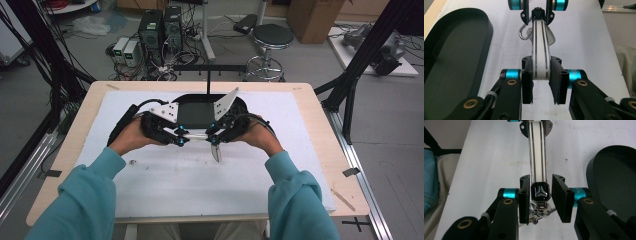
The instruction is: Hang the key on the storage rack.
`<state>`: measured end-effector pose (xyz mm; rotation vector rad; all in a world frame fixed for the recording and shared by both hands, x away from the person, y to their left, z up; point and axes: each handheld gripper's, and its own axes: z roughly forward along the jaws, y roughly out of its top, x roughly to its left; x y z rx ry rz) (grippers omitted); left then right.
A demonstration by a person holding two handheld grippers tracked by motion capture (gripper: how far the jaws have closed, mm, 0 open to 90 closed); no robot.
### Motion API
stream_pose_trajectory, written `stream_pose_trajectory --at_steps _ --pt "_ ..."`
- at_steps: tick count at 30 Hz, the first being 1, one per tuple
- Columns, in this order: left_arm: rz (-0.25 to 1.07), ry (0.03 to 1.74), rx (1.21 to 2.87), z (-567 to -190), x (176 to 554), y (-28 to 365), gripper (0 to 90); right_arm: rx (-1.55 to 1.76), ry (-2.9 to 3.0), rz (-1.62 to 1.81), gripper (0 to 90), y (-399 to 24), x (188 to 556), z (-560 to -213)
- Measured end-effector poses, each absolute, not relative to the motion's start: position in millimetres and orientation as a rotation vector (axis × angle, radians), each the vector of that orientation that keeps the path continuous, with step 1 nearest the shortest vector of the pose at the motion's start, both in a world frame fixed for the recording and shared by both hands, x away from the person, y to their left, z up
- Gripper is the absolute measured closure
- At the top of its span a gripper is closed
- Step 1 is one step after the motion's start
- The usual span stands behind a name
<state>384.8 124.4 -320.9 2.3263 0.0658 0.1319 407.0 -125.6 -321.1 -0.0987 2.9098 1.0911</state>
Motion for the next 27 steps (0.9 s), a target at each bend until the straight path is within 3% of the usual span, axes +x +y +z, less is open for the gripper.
stream_pose_trajectory --at_steps 20,23,25,26,27 --pt "0.096 0.066 2.279 -321.6 389.3 128.0 72.3 -0.049 2.945 1.073 75.2 -124.8 405.0 -320.4" --pt "0.146 0.116 2.267 -319.5 388.3 129.2 55.6 -0.053 2.937 1.065 75.2 -125.0 405.4 -320.5" --pt "0.134 0.117 2.245 -317.8 388.8 131.2 52.7 -0.037 2.943 1.067 75.2 -125.6 405.1 -321.0" --pt "0.142 0.134 2.231 -317.3 388.7 131.6 38.1 -0.007 2.94 1.071 75.2 -126.7 405.6 -321.4" --pt "0.151 0.154 2.215 -316.9 388.9 132.4 38.1 -0.007 2.94 1.071 75.2 -126.7 405.6 -321.4"
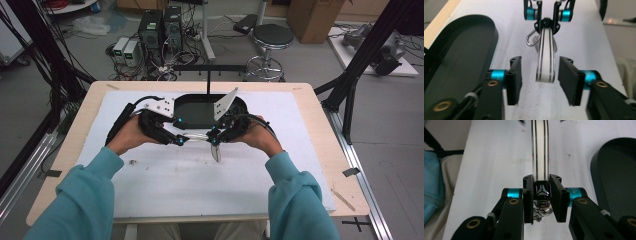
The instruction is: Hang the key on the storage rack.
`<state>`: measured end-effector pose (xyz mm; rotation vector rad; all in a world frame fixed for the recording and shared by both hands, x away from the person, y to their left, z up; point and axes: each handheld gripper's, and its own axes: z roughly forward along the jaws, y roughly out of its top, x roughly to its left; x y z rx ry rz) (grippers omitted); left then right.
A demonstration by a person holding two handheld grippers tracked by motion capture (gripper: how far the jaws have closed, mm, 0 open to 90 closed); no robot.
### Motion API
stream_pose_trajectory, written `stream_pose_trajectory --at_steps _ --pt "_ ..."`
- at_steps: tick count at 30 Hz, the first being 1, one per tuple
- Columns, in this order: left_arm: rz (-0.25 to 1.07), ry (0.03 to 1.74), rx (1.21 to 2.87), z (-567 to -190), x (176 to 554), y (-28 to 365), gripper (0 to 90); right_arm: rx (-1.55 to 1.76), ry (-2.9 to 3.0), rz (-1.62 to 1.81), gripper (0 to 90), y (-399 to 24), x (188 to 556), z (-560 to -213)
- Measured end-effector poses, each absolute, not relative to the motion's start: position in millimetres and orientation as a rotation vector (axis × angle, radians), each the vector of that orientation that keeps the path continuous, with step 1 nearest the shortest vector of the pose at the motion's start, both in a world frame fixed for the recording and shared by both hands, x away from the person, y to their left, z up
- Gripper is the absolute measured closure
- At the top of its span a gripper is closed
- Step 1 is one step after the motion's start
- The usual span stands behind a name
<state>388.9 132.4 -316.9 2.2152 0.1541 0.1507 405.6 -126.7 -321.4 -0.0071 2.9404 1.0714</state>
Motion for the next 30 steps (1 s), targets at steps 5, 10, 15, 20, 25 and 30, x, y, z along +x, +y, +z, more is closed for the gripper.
stream_pose_trajectory --at_steps 5,10,15,20,25,30 --pt "0.216 0.218 2.089 -321 388 144 8.2 0.033 2.917 1.108 75.2 -132 408 -321" --pt "0.243 0.294 2.013 -328 384 166 1.7 0.102 2.878 1.173 75.2 -143 412 -316" --pt "0.27 0.361 1.934 -336 376 191 1.7 0.193 2.818 1.255 75.2 -155 417 -311" --pt "0.316 0.42 1.87 -344 366 217 1.7 0.277 2.755 1.317 75.1 -165 423 -308" --pt "0.354 0.466 1.804 -354 356 243 1.7 0.356 2.688 1.41 75.1 -173 429 -305" --pt "0.392 0.496 1.765 -366 342 257 1.7 0.424 2.616 1.481 75.1 -182 437 -305"
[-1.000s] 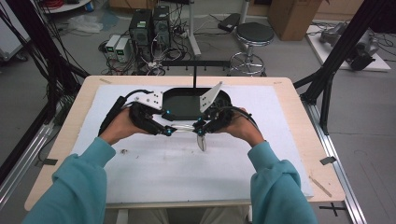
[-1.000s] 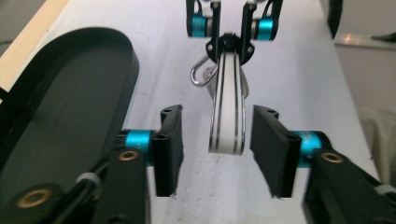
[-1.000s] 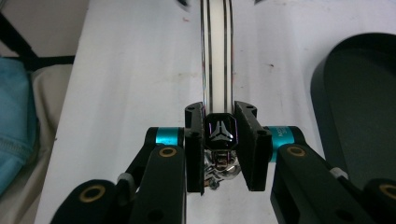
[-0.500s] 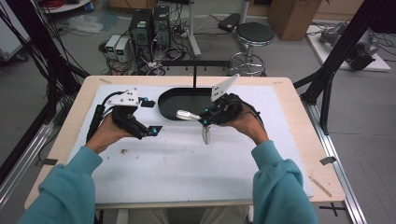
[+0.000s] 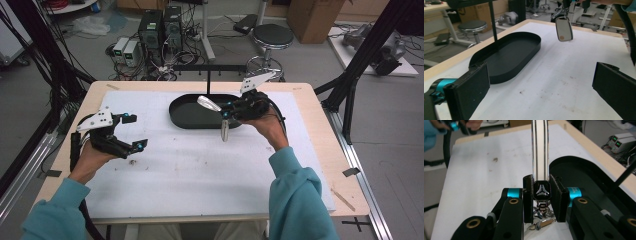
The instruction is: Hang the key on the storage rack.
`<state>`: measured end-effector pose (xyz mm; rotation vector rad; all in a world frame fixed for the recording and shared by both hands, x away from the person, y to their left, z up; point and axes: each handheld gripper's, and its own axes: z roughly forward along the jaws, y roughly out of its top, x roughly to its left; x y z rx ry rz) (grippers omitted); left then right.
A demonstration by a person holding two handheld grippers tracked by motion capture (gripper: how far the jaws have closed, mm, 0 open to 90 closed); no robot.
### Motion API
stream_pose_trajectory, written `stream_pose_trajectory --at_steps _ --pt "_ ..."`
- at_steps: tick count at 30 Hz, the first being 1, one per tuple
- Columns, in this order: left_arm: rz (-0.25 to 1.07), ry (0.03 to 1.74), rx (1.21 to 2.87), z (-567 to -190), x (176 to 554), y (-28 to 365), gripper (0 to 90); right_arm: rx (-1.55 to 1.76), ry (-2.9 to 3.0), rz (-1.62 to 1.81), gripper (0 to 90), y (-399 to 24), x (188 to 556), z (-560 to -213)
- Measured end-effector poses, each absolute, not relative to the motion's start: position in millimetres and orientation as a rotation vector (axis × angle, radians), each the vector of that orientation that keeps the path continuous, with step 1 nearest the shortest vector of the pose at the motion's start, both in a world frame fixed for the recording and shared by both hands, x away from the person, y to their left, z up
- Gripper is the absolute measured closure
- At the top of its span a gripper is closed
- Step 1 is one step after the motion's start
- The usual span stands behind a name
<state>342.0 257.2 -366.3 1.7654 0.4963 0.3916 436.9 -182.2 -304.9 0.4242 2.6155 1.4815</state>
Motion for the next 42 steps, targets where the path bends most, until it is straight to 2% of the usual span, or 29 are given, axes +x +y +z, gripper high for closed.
stream_pose_trajectory --at_steps 5,18,42 --pt "0.443 0.524 1.691 -379 327 267 1.7 0.509 2.552 1.532 75.1 -192 445 -306" --pt "0.539 0.566 1.652 -409 305 284 1.7 0.654 2.448 1.577 75.1 -205 471 -314" --pt "0.55 0.585 1.625 -435 295 283 1.7 0.853 2.324 1.642 75.1 -203 496 -334"
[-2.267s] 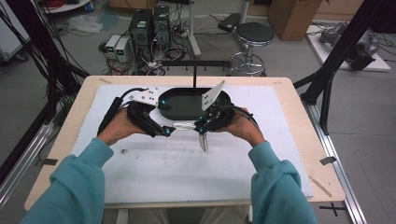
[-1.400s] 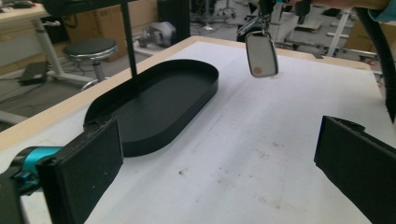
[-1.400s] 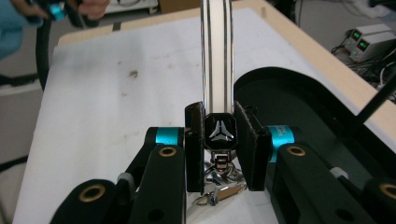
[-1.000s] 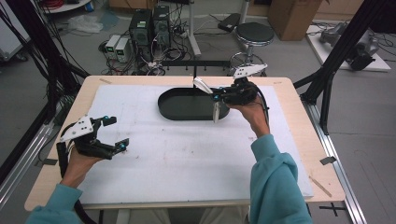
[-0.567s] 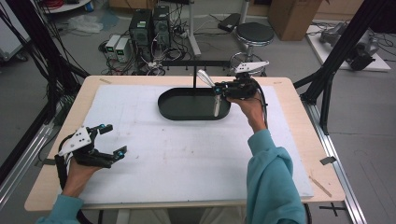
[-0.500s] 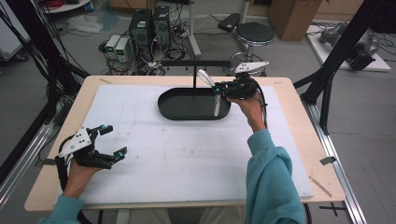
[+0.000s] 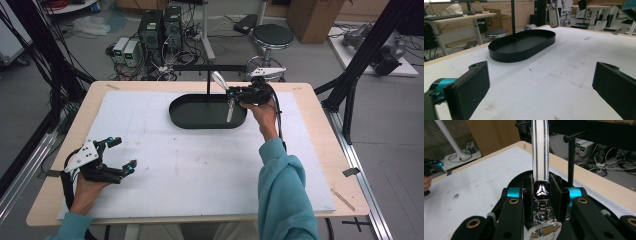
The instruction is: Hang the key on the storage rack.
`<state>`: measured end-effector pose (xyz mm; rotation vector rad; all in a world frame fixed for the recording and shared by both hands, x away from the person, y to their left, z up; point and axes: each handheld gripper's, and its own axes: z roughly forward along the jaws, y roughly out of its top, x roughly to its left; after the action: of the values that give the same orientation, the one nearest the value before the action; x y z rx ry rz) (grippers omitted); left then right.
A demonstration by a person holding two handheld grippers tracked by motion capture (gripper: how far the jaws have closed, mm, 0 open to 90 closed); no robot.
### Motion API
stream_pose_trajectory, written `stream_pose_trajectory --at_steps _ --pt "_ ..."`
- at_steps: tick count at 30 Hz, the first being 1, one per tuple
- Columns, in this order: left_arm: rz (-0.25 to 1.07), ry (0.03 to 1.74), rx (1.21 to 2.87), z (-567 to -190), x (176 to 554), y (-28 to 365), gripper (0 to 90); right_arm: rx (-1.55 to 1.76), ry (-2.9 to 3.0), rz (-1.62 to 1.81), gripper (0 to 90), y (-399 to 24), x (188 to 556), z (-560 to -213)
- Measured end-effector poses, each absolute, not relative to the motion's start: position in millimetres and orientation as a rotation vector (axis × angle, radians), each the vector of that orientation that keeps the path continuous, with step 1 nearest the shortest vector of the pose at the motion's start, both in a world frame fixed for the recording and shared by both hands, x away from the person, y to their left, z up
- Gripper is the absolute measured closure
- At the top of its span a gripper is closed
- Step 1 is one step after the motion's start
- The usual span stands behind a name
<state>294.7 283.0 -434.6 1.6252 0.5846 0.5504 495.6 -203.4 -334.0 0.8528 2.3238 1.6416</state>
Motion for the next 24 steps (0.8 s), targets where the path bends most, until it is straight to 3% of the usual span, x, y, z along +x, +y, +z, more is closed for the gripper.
stream_pose_trajectory --at_steps 24 --pt "0.529 0.569 1.624 -439 294 281 1.7 0.954 2.262 1.686 75.0 -211 513 -353"
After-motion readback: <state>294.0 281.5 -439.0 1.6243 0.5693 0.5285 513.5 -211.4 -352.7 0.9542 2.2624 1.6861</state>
